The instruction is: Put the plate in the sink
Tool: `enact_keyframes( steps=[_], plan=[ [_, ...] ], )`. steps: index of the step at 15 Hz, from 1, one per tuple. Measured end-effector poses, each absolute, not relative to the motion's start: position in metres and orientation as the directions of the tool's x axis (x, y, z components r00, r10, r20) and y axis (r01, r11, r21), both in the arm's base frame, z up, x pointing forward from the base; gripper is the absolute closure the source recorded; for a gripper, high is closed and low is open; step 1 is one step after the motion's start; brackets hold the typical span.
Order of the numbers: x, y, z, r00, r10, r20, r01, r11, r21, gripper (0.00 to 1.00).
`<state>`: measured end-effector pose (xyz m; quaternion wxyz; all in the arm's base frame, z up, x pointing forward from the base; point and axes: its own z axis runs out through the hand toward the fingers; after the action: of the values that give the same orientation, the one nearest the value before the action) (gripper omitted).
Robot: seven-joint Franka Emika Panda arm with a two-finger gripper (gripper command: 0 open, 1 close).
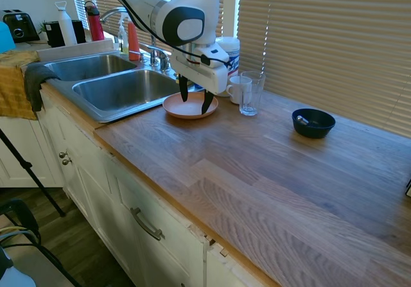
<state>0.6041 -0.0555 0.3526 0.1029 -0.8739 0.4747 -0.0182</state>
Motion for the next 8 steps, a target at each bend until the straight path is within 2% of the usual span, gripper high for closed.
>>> enact_keyframes(
  steps=[4, 5, 8],
  plan=[
    [0.627, -0.060, 0.332, 0.530, -0.842, -0.101, -0.838, -0.501, -0.216, 0.00],
    [0.631, -0.061, 0.329, 0.528, -0.842, -0.108, -0.839, -0.497, -0.221, 1.00],
    [0.634, -0.063, 0.322, 0.527, -0.840, -0.127, -0.839, -0.491, -0.234, 1.00]
  ],
)
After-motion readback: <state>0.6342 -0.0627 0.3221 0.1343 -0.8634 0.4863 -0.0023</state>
